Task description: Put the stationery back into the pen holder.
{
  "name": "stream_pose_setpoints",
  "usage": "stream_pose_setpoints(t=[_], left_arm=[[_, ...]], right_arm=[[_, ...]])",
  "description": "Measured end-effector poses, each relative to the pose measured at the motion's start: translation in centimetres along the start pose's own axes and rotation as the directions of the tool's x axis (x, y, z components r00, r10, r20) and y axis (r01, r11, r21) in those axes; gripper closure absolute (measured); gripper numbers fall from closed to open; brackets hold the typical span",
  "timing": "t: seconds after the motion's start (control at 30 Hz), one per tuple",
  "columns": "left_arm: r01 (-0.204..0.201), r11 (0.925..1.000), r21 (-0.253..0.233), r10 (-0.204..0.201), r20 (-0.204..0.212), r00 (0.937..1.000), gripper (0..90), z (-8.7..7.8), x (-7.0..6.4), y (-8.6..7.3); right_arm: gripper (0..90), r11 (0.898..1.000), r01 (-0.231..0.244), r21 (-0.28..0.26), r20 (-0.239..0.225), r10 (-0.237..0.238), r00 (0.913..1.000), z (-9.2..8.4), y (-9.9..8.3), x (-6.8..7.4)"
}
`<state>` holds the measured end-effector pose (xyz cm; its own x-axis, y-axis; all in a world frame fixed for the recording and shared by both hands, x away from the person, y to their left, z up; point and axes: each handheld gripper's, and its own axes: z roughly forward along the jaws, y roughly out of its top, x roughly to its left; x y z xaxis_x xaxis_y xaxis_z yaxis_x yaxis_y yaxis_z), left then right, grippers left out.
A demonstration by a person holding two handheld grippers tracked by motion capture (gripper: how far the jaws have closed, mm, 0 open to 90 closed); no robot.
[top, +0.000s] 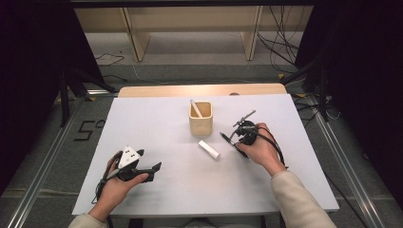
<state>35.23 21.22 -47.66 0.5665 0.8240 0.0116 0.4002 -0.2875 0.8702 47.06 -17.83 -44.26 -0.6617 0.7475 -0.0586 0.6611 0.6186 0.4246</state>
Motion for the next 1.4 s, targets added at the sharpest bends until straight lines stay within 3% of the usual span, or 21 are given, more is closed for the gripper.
stream_pose_setpoints(t=[0.2, 0.73, 1.4], left_arm=[[-0.001, 1.0000, -0.001, 0.001, 0.000, 1.0000, 16.7, 0.0, 0.0, 0.0], [-0.002, 1.0000, -0.001, 0.002, 0.000, 1.0000, 16.7, 0.0, 0.0, 0.0], [-0.001, 1.0000, -0.003, 0.001, 0.000, 1.0000, 16.7, 0.0, 0.0, 0.0]], right_arm=[[70.0, 0.998, 0.024, 0.050, -0.027, -0.022, 0.9994, 0.5, 1.4, 0.2], [71.1, 0.989, 0.052, 0.137, -0.016, -0.050, 0.9986, 2.0, 2.6, 0.2], [73.0, 0.980, 0.023, 0.196, -0.038, -0.016, 0.9991, 2.9, 3.2, 0.0]])
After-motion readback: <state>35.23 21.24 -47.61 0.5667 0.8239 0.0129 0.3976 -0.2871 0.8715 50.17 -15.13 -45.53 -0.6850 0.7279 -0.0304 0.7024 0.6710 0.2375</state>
